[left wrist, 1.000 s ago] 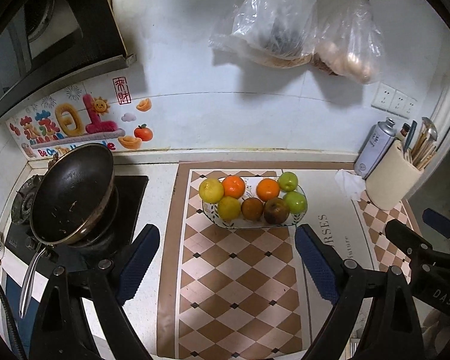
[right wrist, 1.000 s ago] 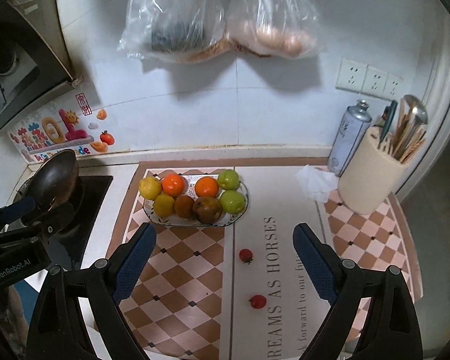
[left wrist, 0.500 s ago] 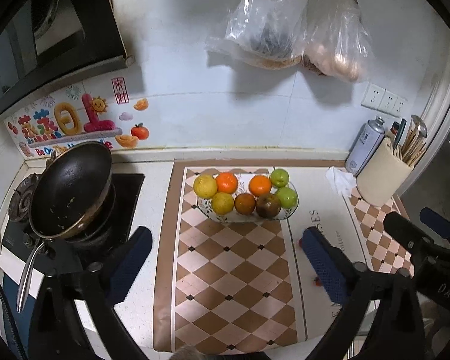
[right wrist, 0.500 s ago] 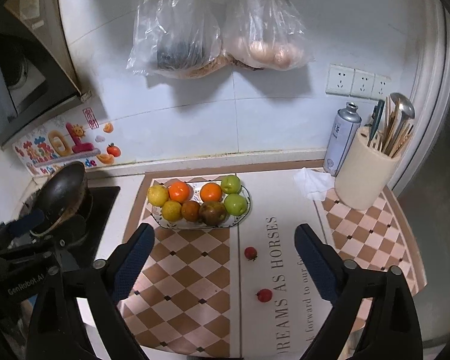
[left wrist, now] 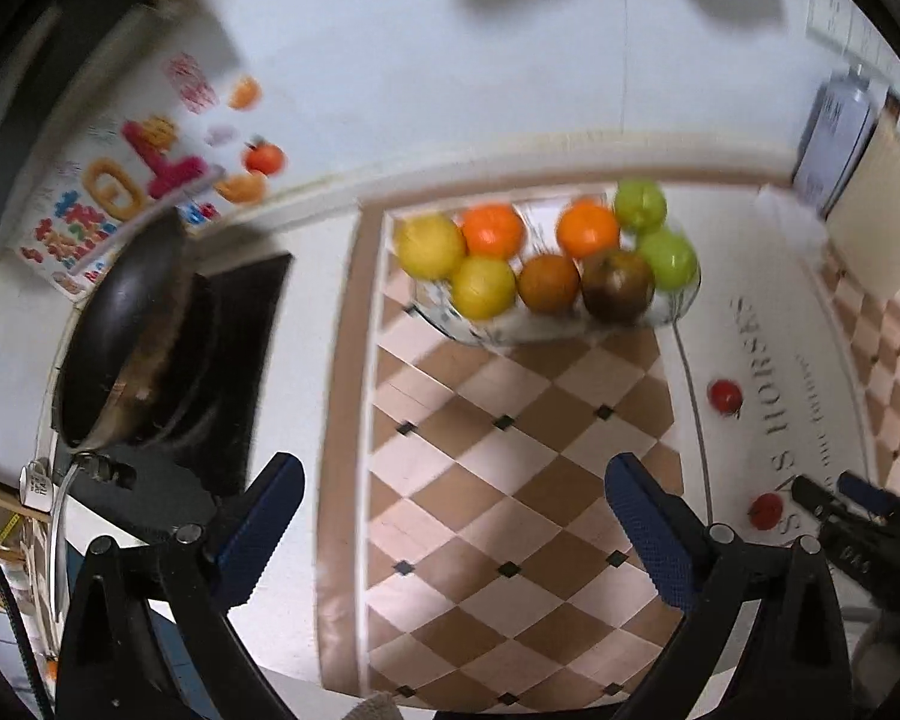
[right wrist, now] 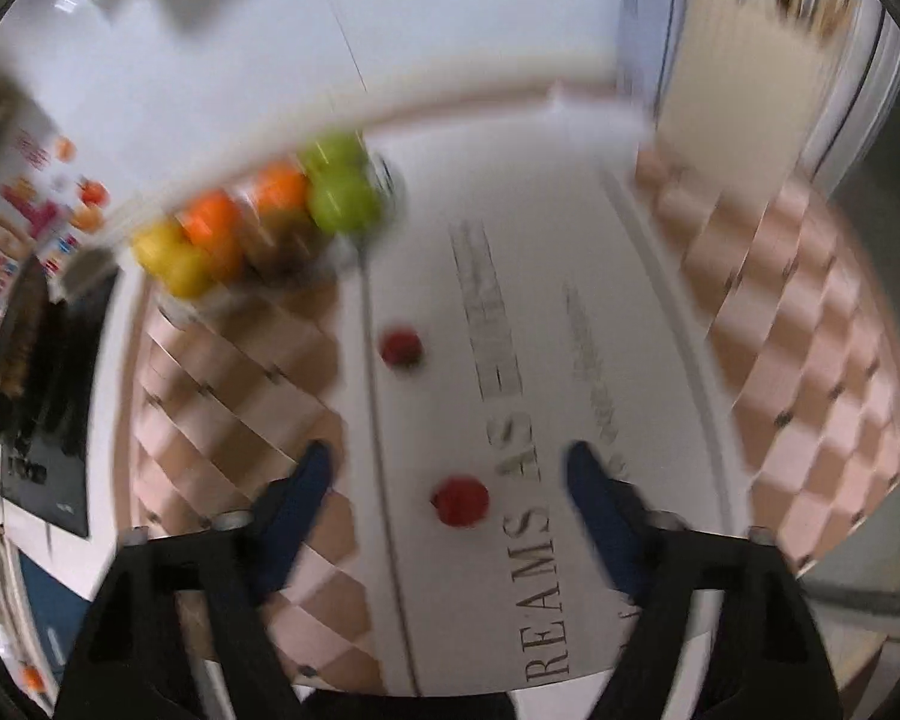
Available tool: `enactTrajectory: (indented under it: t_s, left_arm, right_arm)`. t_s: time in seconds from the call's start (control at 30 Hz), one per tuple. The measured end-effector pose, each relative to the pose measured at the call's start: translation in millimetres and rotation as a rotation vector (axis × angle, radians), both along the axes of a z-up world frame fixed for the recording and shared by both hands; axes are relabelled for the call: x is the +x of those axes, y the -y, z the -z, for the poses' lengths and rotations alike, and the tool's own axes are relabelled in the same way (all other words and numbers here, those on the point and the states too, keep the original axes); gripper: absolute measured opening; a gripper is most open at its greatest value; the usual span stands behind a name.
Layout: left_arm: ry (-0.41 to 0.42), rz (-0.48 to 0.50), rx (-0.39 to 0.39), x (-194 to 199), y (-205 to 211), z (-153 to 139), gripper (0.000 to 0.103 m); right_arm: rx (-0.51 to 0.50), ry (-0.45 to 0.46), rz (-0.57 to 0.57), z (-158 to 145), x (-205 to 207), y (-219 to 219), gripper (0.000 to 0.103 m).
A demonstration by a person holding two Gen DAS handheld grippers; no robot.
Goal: Organize fruits
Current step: 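Grasp a red tomato with the right gripper while the left gripper grasps the other tomato, then carry both tomatoes onto the plate and open both grippers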
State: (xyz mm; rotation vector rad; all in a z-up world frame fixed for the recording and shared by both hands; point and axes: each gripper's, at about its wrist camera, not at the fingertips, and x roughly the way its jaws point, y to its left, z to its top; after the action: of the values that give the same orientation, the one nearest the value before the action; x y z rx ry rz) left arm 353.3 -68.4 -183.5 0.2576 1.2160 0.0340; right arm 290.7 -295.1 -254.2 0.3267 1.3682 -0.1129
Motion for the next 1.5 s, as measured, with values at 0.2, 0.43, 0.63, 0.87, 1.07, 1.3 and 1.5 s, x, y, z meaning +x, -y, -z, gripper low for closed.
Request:
enactTrajectory:
  t_s: [0.2, 0.43, 0.63, 0.87, 1.07, 1.3, 1.5]
  left_arm:
    - [-0.120, 0.036, 0.003, 21.0, 31.7, 46.0, 0.103]
    - [-0.262, 0.078, -0.135, 40.9, 69.1, 81.5, 0.103]
    - [-0.352, 0.118, -0.259, 59.6, 111.9, 108.7, 0.103]
    - [-0.404, 0.202, -0.257, 72.7, 158.1, 137.5, 0.082]
    - [-0.425, 0.221, -0.239, 76.3, 169.5, 150.8, 0.066]
    - [-0.442, 0.229, -0.246, 76.8, 176.1, 158.6, 0.042]
    - [-0.437, 0.228, -0.257, 78.8, 175.8, 158.2, 0.028]
  right_arm:
    - [0.096, -0.083, -0.014, 60.7, -3.3, 6.0, 0.054]
    - [0.086, -0.062, -0.096, 66.7, -4.3, -6.8, 0.035]
    - [0.083, -0.034, -0.029, 53.4, 7.8, 27.9, 0.035]
    - [0.066, -0.053, 0.032, 60.8, 18.2, 65.5, 0.035]
    - [0.061, -0.055, 0.055, 63.3, 21.2, 78.6, 0.035]
    - [0.062, -0.049, 0.060, 60.3, 27.1, 82.5, 0.035]
    - [0.060, -0.045, 0.060, 59.3, 32.2, 78.7, 0.035]
